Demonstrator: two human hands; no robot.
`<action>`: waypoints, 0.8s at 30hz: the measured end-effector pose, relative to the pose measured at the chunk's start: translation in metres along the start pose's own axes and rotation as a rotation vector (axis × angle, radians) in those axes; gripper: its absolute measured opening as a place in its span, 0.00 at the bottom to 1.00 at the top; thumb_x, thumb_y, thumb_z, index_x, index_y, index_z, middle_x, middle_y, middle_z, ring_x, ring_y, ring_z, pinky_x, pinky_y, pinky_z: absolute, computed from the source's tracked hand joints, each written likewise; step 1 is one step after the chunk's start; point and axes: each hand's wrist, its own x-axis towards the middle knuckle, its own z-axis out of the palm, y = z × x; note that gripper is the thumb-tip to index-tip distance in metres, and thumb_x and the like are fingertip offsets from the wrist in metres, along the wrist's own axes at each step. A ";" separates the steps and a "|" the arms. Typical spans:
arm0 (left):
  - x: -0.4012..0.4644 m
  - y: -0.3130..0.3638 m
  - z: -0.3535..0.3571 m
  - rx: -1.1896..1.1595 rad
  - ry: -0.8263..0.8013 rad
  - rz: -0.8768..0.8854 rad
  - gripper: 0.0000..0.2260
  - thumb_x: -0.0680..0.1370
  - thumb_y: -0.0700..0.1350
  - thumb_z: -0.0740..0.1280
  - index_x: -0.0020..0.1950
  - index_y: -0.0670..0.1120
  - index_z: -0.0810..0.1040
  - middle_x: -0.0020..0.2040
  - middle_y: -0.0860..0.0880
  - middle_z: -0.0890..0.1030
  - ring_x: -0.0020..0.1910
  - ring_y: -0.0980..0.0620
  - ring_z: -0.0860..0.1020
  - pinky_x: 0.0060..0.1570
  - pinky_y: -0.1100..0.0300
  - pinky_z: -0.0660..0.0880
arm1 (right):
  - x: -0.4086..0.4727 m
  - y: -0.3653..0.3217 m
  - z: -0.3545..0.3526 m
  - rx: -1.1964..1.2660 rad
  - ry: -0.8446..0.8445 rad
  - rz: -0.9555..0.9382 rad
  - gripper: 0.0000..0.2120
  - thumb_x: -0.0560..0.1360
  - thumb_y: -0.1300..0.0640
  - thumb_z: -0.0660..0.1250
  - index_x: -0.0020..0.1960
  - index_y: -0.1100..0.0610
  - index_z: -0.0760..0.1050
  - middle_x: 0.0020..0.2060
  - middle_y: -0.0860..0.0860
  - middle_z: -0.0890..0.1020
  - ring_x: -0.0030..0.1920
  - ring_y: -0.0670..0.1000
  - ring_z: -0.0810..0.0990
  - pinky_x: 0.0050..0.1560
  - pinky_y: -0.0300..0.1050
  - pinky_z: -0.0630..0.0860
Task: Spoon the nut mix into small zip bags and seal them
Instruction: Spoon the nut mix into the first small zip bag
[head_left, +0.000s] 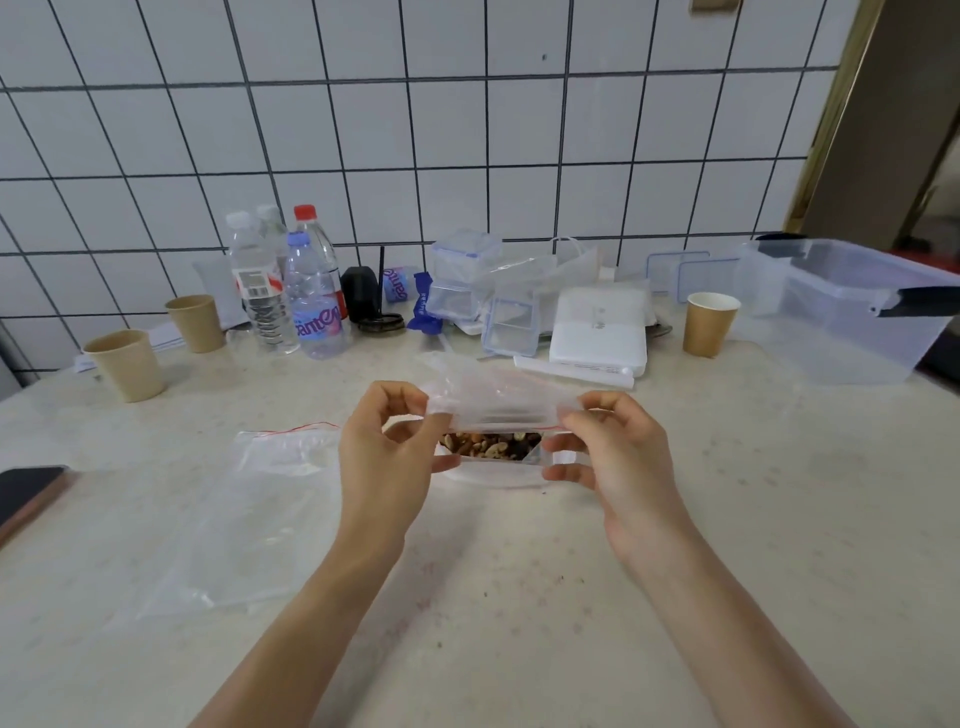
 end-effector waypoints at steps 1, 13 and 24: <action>0.000 0.000 -0.001 0.000 -0.003 -0.004 0.06 0.77 0.34 0.73 0.48 0.42 0.78 0.49 0.42 0.81 0.46 0.46 0.85 0.37 0.53 0.85 | 0.000 0.000 0.000 0.006 0.012 0.005 0.06 0.76 0.68 0.72 0.51 0.60 0.79 0.40 0.58 0.83 0.37 0.57 0.85 0.32 0.47 0.81; -0.002 0.013 -0.004 -0.552 -0.347 -0.292 0.10 0.72 0.40 0.74 0.52 0.47 0.81 0.52 0.39 0.86 0.48 0.47 0.86 0.47 0.59 0.83 | 0.002 -0.011 -0.009 0.424 -0.307 0.252 0.11 0.79 0.64 0.65 0.41 0.60 0.83 0.37 0.55 0.85 0.40 0.53 0.87 0.40 0.46 0.84; -0.004 0.013 0.004 -0.510 -0.438 -0.355 0.08 0.76 0.44 0.69 0.45 0.44 0.88 0.48 0.44 0.85 0.47 0.47 0.85 0.50 0.52 0.83 | -0.008 -0.014 -0.002 0.449 -0.409 0.203 0.23 0.80 0.59 0.59 0.28 0.53 0.79 0.30 0.50 0.81 0.35 0.50 0.84 0.39 0.46 0.82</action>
